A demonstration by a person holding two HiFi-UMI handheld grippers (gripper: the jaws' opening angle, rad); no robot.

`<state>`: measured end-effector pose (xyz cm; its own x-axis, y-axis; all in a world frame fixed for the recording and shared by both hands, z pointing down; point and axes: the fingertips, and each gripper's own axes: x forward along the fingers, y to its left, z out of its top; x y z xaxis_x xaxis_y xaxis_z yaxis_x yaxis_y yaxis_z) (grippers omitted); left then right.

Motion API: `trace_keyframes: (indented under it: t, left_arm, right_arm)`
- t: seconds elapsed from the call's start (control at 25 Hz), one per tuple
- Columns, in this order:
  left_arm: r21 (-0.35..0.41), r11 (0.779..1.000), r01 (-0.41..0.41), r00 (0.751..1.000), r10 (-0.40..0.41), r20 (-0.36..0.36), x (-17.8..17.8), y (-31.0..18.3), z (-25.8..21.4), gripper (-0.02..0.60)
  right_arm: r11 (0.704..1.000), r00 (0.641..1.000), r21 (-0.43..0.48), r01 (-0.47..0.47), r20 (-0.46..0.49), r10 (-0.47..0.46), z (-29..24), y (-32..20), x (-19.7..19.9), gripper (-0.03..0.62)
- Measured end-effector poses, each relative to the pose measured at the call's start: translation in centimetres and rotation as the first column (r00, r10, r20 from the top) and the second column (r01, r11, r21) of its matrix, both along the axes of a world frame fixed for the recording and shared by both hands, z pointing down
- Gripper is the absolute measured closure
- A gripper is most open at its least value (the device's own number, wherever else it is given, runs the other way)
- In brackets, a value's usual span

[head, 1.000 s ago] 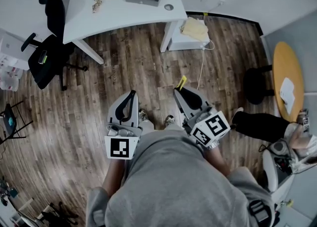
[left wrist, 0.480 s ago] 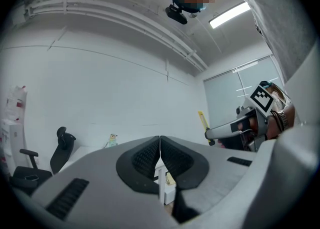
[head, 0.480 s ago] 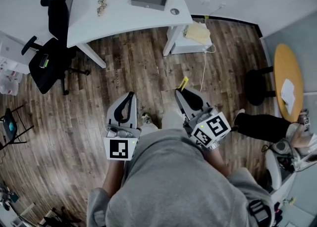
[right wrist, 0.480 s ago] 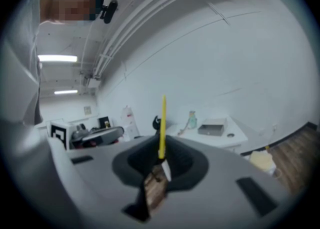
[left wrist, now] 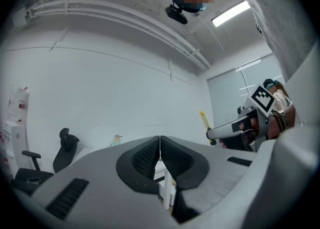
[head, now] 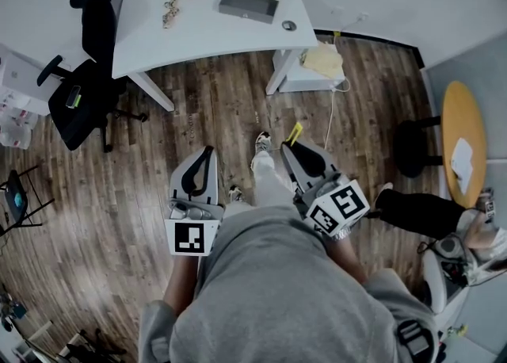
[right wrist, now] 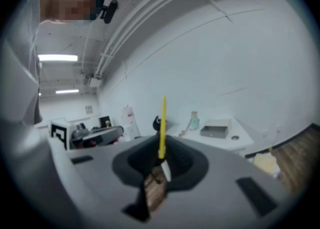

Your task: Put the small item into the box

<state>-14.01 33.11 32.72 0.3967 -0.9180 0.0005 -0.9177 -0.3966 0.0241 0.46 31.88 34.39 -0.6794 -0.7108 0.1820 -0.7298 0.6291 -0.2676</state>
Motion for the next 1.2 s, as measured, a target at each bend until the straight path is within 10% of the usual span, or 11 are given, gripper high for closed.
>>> trace_keyframes:
  t: [1.2]
  left_arm:
    - [-0.034,0.994,0.108,0.992,-0.105,0.067,2.8,-18.9,-0.3,0.546]
  right_arm:
    - [0.992,0.992,-0.033,0.122,0.033,-0.121,0.6,-21.8,2.1,0.530]
